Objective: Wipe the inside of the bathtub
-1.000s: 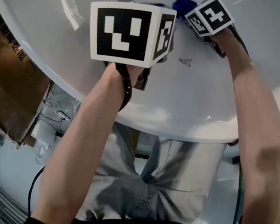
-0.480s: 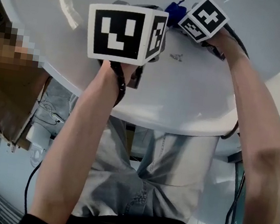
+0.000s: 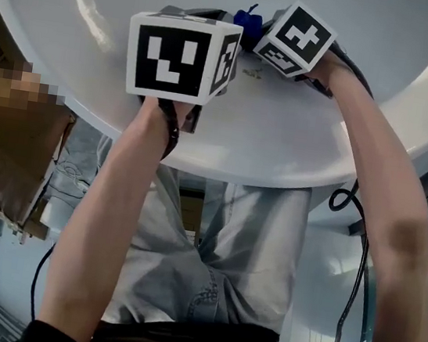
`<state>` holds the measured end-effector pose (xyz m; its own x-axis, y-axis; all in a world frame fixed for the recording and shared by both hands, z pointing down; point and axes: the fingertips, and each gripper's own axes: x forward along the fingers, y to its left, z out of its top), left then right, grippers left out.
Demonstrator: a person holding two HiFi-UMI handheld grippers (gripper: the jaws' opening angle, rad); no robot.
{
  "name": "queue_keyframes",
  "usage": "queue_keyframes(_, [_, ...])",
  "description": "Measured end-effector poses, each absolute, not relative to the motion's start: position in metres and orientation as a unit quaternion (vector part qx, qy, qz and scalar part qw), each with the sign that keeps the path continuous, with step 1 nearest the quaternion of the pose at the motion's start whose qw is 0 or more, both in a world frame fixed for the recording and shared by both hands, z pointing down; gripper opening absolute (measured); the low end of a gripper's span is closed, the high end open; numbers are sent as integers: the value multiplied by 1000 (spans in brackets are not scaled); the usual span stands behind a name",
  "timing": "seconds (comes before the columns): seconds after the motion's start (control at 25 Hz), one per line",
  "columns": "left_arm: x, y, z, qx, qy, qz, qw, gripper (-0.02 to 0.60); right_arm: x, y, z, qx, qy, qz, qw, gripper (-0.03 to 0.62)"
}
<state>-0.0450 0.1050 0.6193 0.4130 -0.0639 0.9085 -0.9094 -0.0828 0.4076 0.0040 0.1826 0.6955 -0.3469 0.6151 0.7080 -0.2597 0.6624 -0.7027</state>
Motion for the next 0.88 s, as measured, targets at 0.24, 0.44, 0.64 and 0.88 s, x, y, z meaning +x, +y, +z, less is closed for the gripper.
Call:
queue_keyframes(0.24, [-39, 111, 614, 637, -366, 389, 556, 5, 11, 198, 656, -136, -734, 396, 535, 103])
queue_keyframes(0.44, [-38, 109, 610, 650, -369, 405, 527, 5, 19, 205, 624, -144, -735, 407, 523, 101])
queue_keyframes(0.64, [-37, 114, 612, 654, -360, 419, 517, 5, 22, 220, 591, -174, -735, 409, 512, 101])
queue_keyframes(0.88, [-35, 117, 613, 655, -350, 431, 512, 5, 28, 234, 549, -225, -734, 408, 494, 103])
